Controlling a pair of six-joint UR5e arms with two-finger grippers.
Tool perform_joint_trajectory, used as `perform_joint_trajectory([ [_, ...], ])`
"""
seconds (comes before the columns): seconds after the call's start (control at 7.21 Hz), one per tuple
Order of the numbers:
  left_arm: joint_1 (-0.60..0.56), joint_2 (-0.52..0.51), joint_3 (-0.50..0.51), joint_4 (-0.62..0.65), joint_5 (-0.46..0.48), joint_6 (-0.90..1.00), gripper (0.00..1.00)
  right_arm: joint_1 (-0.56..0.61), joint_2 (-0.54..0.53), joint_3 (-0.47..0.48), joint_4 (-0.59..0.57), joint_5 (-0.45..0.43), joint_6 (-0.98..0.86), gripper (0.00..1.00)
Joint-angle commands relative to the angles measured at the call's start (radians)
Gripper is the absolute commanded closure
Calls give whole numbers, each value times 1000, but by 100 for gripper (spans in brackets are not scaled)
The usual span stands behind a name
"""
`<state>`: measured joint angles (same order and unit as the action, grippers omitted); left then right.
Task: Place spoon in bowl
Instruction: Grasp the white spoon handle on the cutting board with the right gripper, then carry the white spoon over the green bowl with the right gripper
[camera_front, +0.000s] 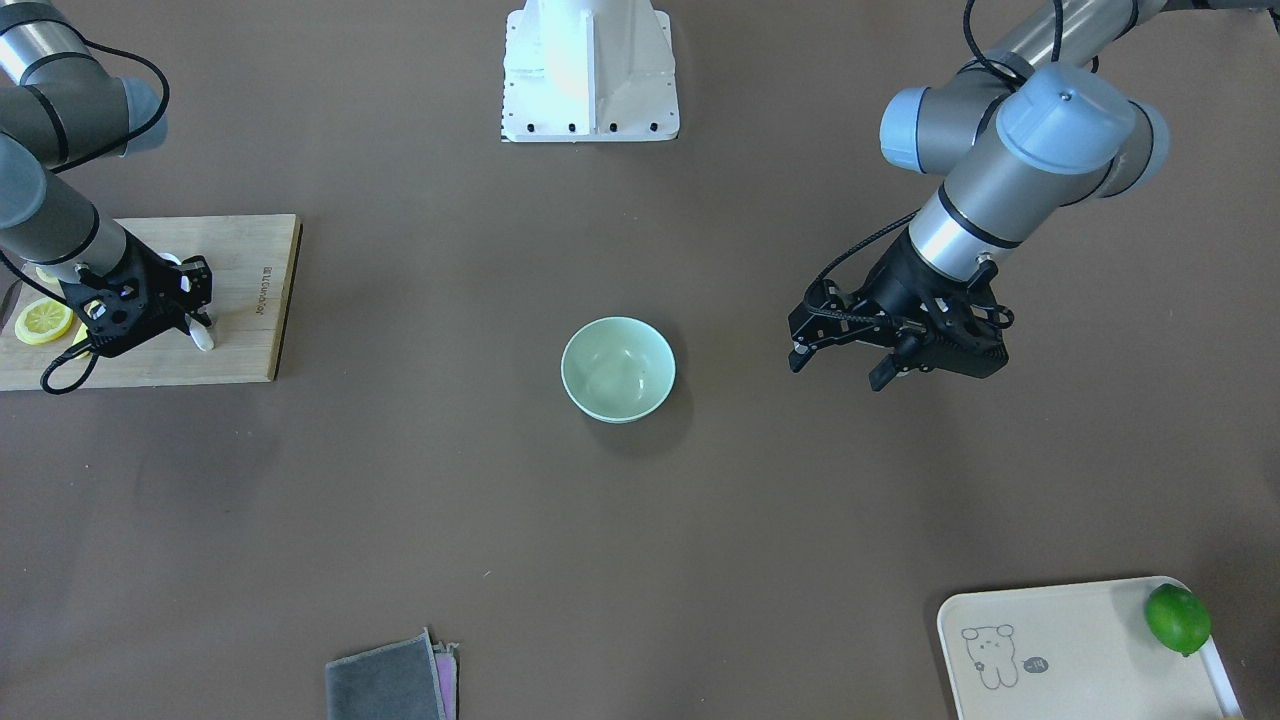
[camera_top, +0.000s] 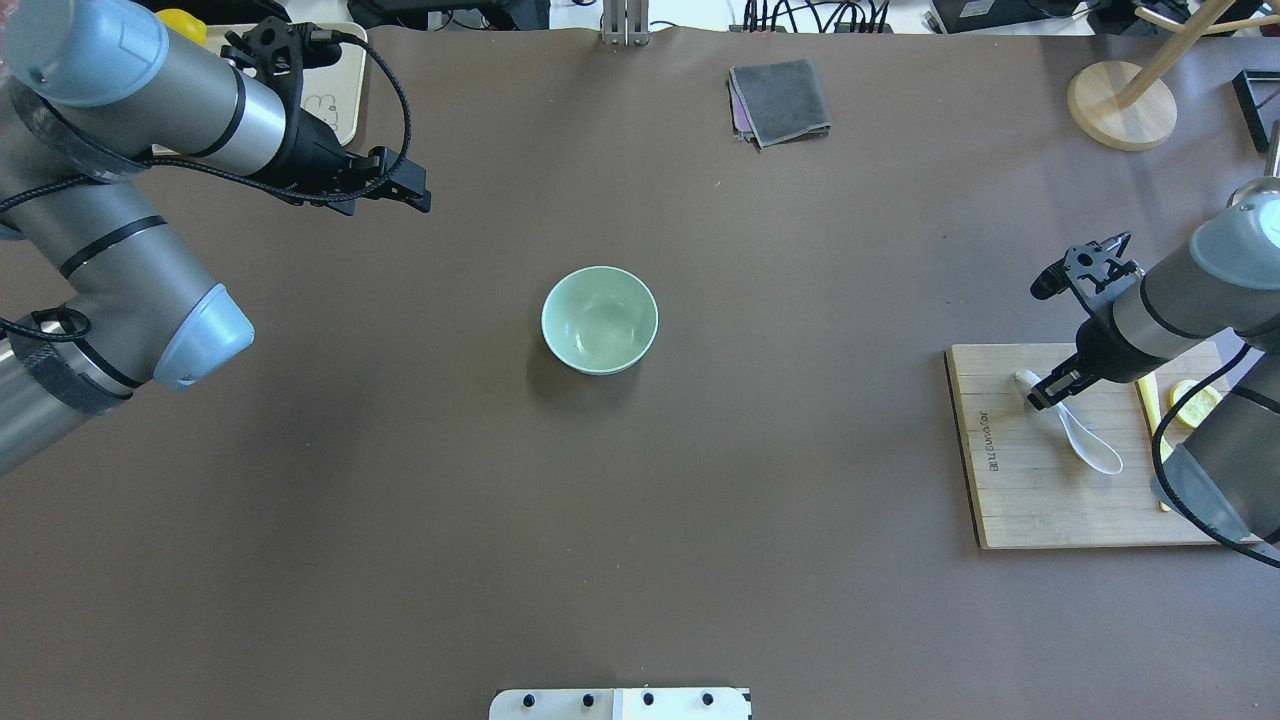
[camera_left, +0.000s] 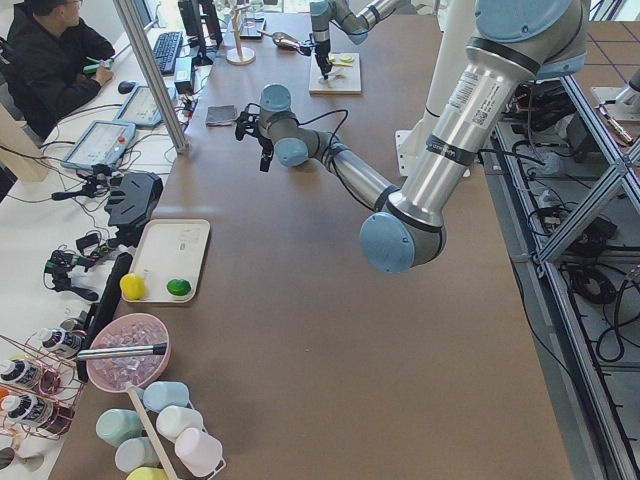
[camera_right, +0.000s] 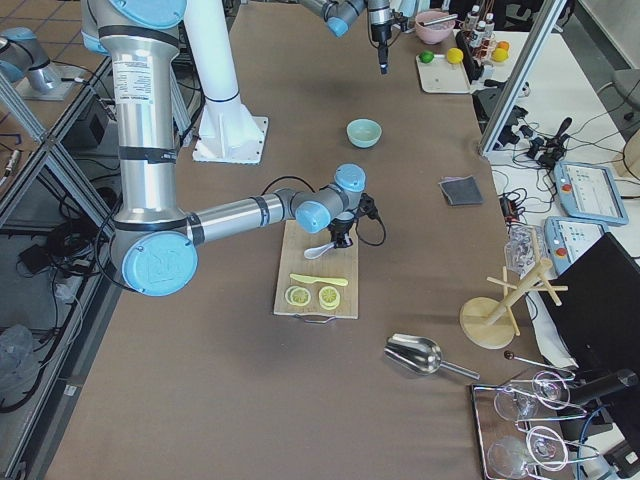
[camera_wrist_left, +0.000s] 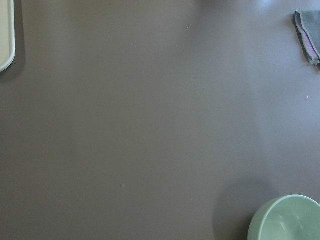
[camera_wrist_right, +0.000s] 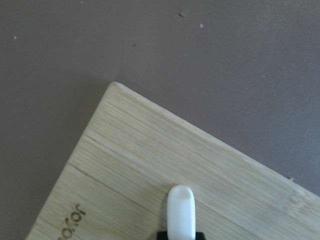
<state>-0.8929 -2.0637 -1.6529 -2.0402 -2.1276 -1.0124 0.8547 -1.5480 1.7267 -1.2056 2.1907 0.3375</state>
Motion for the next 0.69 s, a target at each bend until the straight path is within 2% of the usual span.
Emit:
perform_joint_trajectory([
  [0.0, 0, -1, -4, 0, 0, 0, 1, -6, -1, 39, -2, -25, 2, 100],
  [0.28, -1, 0, -4, 0, 0, 0, 1, 45, 26, 169, -117, 36, 33, 100],
  [0.42, -1, 0, -5, 0, -2, 0, 1, 59, 101, 203, -176, 38, 107, 100],
  [0.55, -4, 2, -5, -2, -2, 1, 1, 52, 226, 194, -207, 37, 277, 100],
])
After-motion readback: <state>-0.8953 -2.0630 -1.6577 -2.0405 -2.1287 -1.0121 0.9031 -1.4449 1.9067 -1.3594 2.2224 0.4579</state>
